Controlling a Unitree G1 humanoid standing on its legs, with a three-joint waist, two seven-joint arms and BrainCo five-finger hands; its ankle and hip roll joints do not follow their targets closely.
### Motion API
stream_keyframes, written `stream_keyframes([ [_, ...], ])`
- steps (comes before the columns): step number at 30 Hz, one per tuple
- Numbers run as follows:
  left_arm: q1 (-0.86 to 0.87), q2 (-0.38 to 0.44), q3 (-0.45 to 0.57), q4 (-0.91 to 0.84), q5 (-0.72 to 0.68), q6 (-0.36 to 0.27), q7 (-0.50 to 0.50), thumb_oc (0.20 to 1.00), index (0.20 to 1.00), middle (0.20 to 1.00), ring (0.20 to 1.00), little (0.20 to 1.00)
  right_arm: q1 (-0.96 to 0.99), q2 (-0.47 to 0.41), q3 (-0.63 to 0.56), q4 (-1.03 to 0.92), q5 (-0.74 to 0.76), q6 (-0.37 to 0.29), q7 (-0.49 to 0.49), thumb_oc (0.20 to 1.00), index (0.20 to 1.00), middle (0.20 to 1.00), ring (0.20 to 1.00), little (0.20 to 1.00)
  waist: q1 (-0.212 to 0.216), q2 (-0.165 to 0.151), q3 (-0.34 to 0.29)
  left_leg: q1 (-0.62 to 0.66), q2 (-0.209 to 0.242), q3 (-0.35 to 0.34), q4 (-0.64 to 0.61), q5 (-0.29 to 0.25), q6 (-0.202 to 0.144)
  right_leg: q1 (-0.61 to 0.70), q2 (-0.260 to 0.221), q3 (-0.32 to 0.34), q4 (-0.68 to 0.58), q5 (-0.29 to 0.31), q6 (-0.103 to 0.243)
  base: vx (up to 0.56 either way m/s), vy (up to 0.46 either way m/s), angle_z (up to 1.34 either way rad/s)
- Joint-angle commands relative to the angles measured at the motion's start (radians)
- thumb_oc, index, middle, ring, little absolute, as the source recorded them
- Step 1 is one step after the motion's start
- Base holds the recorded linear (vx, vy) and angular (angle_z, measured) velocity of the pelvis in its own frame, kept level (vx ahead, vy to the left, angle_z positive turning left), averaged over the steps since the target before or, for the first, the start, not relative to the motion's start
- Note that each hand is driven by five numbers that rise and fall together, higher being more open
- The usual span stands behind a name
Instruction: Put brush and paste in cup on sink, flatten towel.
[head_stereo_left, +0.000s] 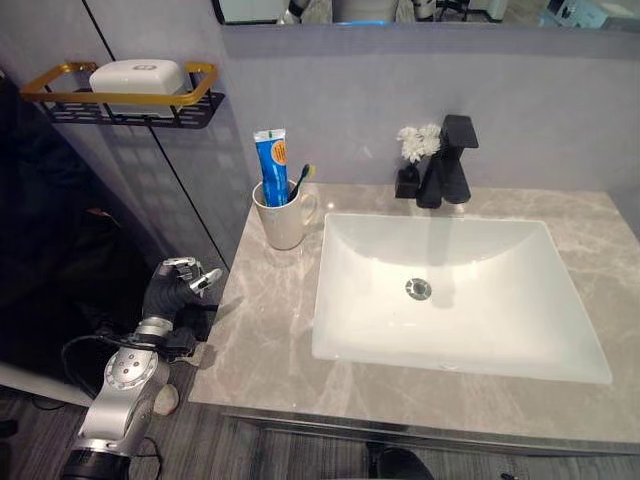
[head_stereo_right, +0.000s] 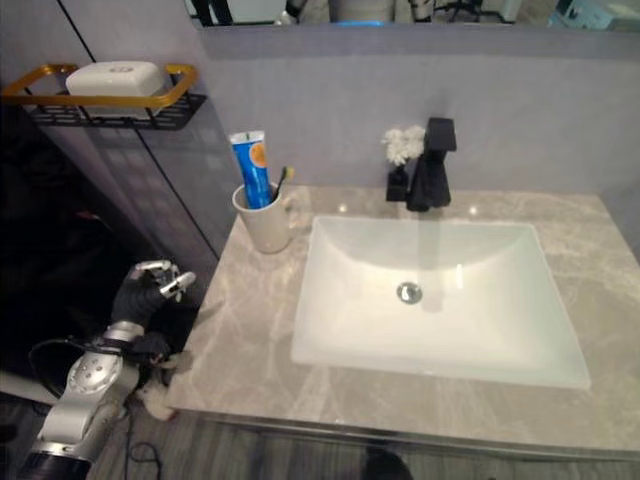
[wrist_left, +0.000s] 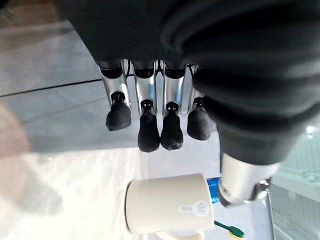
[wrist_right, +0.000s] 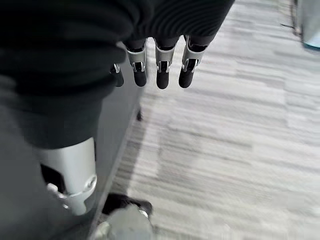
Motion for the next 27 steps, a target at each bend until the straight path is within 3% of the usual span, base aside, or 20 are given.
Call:
stream_keyframes([
  [1,-0.020,0.040,0.027,-0.050,-0.023,-0.043,-0.007,0.200,0.200,0.200,0.200,0.200,0.025,0.015,0.021,0.009,0.027,0.016,-0.015,1.000,1.000,1.000,1.000,1.000,-0.009,-0.053,-0.039,0.014,-0.081,0.004,0.016,-0.013,0.056,-0.033,-0.054,0.048,0.038,-0.029,0.076,0.00,0.000,-0.16],
  [12,-0.052,0.070,-0.051,0.037,-0.089,-0.011,-0.033,0.200,0.200,0.200,0.200,0.200,0.019,0.016,0.066,-0.005,0.013,0.026,0.011,1.000,1.000,1.000,1.000,1.000,-0.049,-0.007,-0.010,-0.010,-0.096,0.049,0.006,-0.010,0.051,-0.090,-0.051,0.099,0.017,0.000,0.080,0.00,0.007,-0.21],
  [19,-0.176,0.029,-0.078,0.163,-0.002,-0.006,0.040,0.200,0.200,0.200,0.200,0.200,-0.002,0.014,0.097,-0.005,0.009,0.034,0.007,1.000,1.000,1.000,1.000,1.000,-0.051,-0.005,0.009,-0.048,-0.084,0.040,0.005,0.003,0.038,-0.126,-0.052,0.089,0.021,-0.007,0.072,0.00,-0.043,-0.01],
  [27,-0.242,-0.001,-0.095,0.226,0.012,-0.009,0.066,0.200,0.200,0.200,0.200,0.200,-0.049,0.009,0.119,-0.031,0.038,0.029,0.002,1.000,1.000,1.000,1.000,1.000,-0.051,0.021,0.017,-0.072,-0.068,0.033,0.005,0.017,0.017,-0.143,-0.055,0.073,0.031,-0.026,0.062,0.00,-0.038,0.08],
])
